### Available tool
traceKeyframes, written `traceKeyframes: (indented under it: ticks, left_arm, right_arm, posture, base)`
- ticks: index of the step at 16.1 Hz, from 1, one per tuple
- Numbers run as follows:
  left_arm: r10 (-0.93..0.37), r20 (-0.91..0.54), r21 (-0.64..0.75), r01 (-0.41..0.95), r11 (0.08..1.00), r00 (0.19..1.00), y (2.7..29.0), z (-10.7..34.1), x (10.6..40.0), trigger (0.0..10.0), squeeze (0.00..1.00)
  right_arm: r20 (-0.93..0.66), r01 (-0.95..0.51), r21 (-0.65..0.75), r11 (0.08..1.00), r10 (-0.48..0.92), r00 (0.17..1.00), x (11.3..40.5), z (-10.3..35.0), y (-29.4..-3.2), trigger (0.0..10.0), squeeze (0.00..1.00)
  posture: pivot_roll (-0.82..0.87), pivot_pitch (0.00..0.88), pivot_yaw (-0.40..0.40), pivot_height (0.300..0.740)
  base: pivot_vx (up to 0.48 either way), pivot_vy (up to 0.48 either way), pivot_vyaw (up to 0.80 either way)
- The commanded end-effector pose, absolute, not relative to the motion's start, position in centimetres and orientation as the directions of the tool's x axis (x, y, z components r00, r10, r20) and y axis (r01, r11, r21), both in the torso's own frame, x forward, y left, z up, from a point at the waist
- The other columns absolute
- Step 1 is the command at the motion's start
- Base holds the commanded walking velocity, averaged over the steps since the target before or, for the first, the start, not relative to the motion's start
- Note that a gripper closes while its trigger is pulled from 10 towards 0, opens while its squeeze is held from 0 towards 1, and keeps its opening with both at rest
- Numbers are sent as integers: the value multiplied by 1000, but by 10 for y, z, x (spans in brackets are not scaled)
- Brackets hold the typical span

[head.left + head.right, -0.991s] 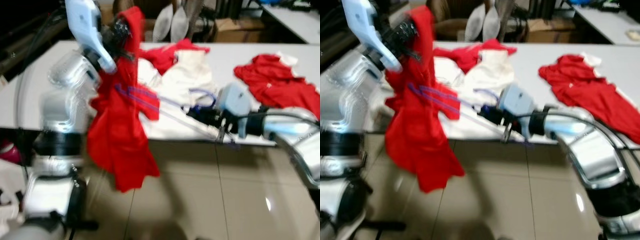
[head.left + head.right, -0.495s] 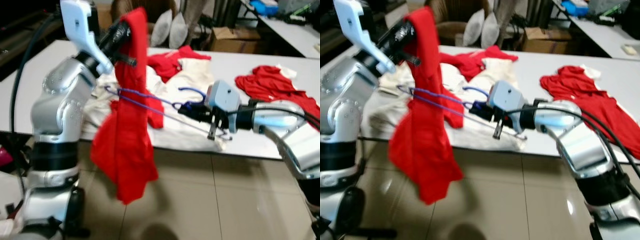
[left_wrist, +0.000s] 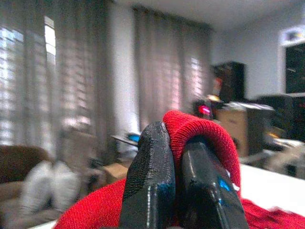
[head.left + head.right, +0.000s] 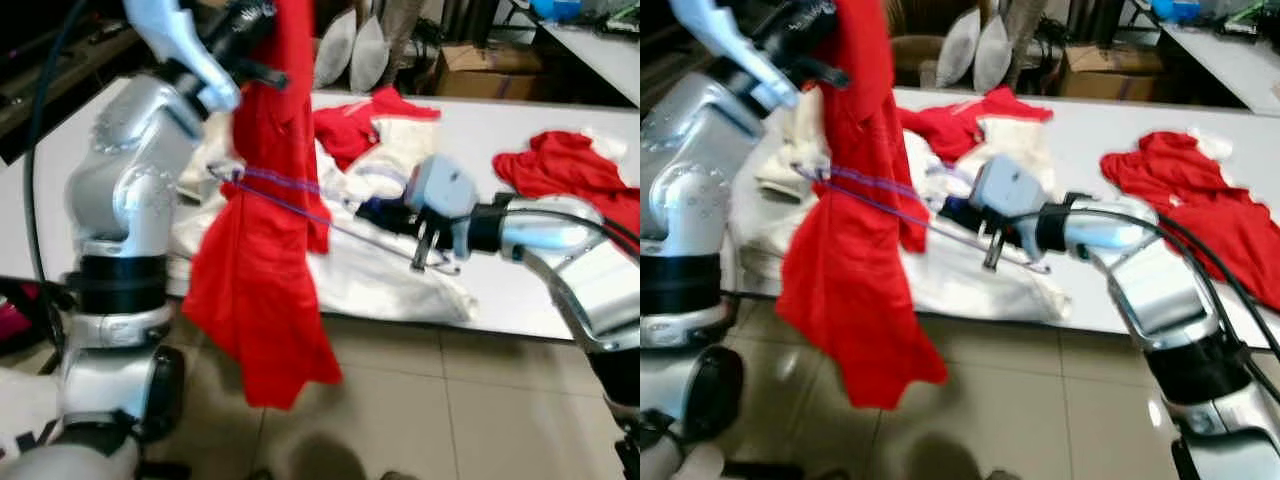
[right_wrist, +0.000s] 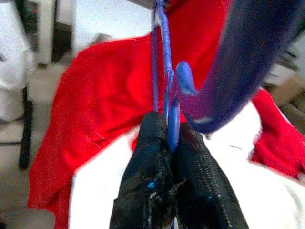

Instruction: Hang hanger

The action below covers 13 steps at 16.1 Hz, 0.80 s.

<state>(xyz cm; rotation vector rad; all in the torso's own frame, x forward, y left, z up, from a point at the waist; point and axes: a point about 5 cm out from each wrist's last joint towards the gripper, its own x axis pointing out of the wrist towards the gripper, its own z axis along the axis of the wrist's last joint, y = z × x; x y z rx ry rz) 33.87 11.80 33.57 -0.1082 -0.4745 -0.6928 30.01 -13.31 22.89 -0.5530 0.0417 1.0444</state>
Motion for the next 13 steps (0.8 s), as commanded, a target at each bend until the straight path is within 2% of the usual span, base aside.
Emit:
traceKeyframes:
  ticks: [1,5,7,11,12,13]
  left_arm:
    - [-593,488,88,639,764,641,119,348,334,10000,0]
    - [-603,481,89,649,756,636,117,346,334,10000,0]
    - [-591,476,93,631,770,651,120,346,334,10000,0]
    - [-555,498,83,600,795,666,130,349,335,10000,0]
    - [-570,518,90,622,778,638,129,353,332,10000,0]
    - [-592,534,97,652,752,603,126,356,328,10000,0]
  right_arm:
    - [-278,-814,-418,403,796,537,301,235,-135,10000,0]
    - [-281,-838,-402,369,821,497,292,230,-132,10000,0]
    - [-283,-846,-414,335,836,469,289,228,-128,10000,0]
    - [-328,-885,-392,253,860,391,281,224,-126,10000,0]
    - [-364,-888,-388,249,843,396,285,221,-129,10000,0]
    - [-388,-865,-412,288,803,452,297,220,-134,10000,0]
  posture:
    - [-204,0,29,740]
    - [-200,0,32,740]
    - [-189,0,30,740]
    - [-180,0,21,740]
    - [-179,0,22,740]
    - [-179,0,20,740]
  base:
    - [341,0,0]
    - [335,0,-627]
    - [304,0,0]
    - [0,0,0]
    - [0,0,0]
    - [0,0,0]
